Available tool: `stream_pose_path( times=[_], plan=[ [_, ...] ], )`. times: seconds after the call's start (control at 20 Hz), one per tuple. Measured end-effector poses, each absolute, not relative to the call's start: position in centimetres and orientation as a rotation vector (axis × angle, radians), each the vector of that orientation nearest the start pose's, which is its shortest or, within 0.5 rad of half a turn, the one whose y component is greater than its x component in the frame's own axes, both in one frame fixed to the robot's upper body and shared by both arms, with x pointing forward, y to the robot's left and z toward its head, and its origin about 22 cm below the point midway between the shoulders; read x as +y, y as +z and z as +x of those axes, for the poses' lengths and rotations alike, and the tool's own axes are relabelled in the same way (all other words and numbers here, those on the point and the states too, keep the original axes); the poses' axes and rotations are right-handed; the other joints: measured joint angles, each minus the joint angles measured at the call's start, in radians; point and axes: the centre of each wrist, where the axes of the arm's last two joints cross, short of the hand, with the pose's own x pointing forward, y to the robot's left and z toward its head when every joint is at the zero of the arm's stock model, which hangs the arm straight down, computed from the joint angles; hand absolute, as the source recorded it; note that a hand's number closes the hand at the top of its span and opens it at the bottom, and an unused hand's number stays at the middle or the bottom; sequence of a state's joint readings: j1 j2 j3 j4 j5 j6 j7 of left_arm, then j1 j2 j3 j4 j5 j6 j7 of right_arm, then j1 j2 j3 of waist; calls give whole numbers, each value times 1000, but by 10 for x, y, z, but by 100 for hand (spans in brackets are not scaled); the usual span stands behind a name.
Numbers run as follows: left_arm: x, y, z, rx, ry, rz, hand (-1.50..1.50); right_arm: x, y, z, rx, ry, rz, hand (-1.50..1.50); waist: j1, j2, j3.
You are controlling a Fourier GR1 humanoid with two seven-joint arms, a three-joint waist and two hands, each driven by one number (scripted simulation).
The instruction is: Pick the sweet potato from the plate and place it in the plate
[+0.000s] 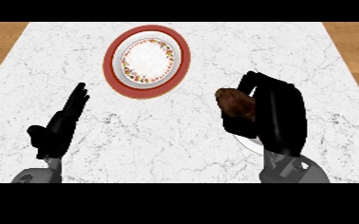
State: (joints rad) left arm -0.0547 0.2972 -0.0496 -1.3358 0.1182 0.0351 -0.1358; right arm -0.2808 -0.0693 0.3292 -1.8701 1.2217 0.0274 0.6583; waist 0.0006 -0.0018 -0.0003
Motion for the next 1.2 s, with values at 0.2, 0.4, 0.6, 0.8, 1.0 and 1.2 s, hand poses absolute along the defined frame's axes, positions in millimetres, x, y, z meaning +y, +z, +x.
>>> stream_pose_path(
  times=[0.2,0.4,0.6,0.8,1.0,1.2],
  plan=[
    [301,-29,255,-1518,-144,150,0,-118,150,263,-1581,661,-1148,150,2,1,0],
    [302,-24,254,-1525,-149,150,0,-97,163,279,-1615,654,-1126,150,7,2,0],
    [305,-22,260,-1524,-153,145,0,-71,175,306,-1616,678,-1099,150,13,3,0],
    [300,-23,258,-1522,-161,142,0,-47,172,328,-1612,702,-1032,150,21,5,0],
    [298,-22,261,-1527,-171,138,0,-31,161,353,-1615,710,-987,150,29,8,0],
    [292,-19,265,-1534,-187,116,0,-11,151,370,-1609,716,-970,150,48,12,0]
  ],
)
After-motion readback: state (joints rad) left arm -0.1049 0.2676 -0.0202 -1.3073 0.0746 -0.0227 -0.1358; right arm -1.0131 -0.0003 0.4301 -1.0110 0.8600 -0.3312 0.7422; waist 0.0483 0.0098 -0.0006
